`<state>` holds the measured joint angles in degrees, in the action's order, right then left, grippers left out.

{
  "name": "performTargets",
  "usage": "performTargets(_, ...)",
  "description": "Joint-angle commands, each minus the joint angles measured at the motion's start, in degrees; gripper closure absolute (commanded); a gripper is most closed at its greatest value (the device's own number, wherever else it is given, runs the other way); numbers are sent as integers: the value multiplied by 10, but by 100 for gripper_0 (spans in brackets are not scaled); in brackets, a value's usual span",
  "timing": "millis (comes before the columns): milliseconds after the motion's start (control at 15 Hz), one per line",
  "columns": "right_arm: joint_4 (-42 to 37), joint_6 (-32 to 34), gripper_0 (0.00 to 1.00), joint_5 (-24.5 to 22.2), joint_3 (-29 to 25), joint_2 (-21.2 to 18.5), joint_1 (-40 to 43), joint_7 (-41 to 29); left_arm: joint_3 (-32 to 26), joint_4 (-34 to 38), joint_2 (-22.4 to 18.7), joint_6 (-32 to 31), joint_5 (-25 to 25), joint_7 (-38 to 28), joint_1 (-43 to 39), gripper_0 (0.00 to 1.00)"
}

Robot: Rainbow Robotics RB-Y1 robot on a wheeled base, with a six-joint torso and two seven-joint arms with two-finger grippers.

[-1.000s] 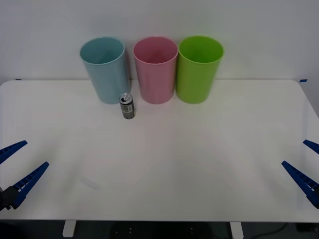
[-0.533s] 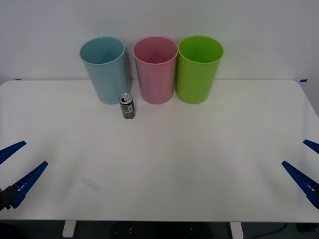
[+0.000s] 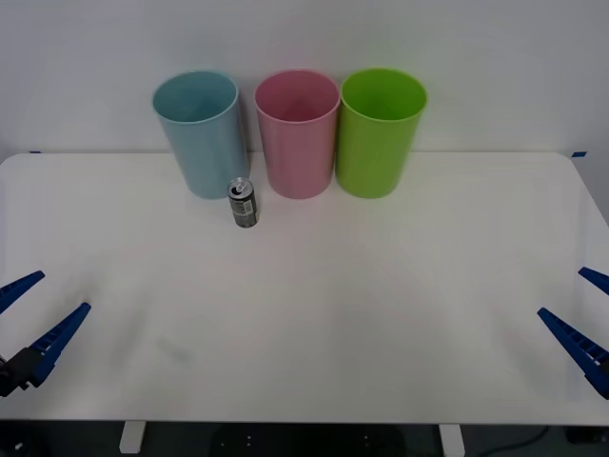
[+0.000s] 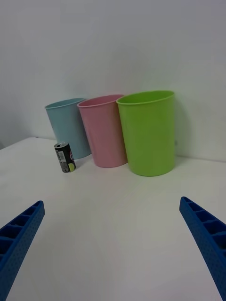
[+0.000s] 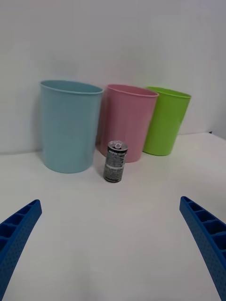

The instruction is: Grasp the object on the table and drop it into the matching bin: aluminum can to the light blue bin, PET bottle to the pink bin.

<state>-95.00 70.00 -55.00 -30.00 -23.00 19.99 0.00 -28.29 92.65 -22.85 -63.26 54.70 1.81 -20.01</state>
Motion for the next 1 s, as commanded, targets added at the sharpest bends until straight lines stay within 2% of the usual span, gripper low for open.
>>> performTargets(67,0,0,0,0,0,0,0,0,17,1,0,34,18,6,10,0)
performTargets(467,0,0,0,0,0,0,0,0,74,-3,1,90,65,-3,49,0)
performTargets(1000,0,0,0,0,0,0,0,0,120,-93,1,103,95,-8,149,0)
